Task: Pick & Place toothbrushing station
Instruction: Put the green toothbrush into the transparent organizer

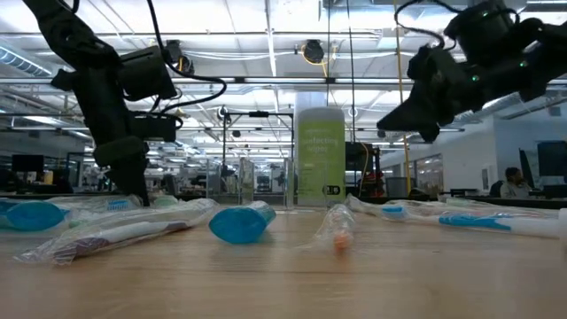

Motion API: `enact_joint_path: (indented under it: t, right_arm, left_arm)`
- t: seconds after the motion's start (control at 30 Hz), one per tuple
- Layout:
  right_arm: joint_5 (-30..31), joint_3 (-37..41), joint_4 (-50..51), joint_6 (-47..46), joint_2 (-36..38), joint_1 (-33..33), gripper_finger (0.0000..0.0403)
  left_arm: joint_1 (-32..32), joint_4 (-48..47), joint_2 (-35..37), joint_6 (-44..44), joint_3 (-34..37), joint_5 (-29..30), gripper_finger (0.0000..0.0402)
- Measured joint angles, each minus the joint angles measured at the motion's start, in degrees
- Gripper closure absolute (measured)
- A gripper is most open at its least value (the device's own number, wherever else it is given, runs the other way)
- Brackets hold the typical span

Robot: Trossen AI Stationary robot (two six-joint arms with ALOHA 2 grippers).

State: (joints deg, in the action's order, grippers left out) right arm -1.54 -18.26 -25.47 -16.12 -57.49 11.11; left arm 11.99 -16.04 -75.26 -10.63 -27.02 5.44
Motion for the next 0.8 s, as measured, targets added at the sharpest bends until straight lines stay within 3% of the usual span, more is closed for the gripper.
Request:
enact_joint_path:
  t: [0.3, 0.47, 0.57, 0.7, 0.8]
  right_arm:
    - [-0.02, -0.02, -0.11, -2.63, -2.12, 0.20, 0.0403]
    - [0.32, -0.04, -0.65, 2.42, -2.31, 0.20, 0.0403]
    - [0.39, -0.04, -3.72, 6.50, -2.53, 0.18, 0.0403]
    - [0.41, -0.11, -8.88, 9.96, -2.58, 0.18, 0.0403]
    - [4.10, -0.11, -12.83, 11.52, -2.58, 0.20, 0.0403]
  left_arm:
    - [0.00, -0.90, 6.72, -1.56, -2.26, 4.07, 0.0396]
    - [0.00, 1.70, 15.39, -1.90, -4.09, 11.42, 0.0397]
    - [0.02, 11.33, 19.44, -0.30, -4.16, 13.22, 0.0396]
    - [-0.01, 27.34, 20.66, 4.83, -4.31, 6.37, 0.0397]
    - [-0.34, 37.78, 18.20, 6.68, -4.29, 3.50, 0.0397]
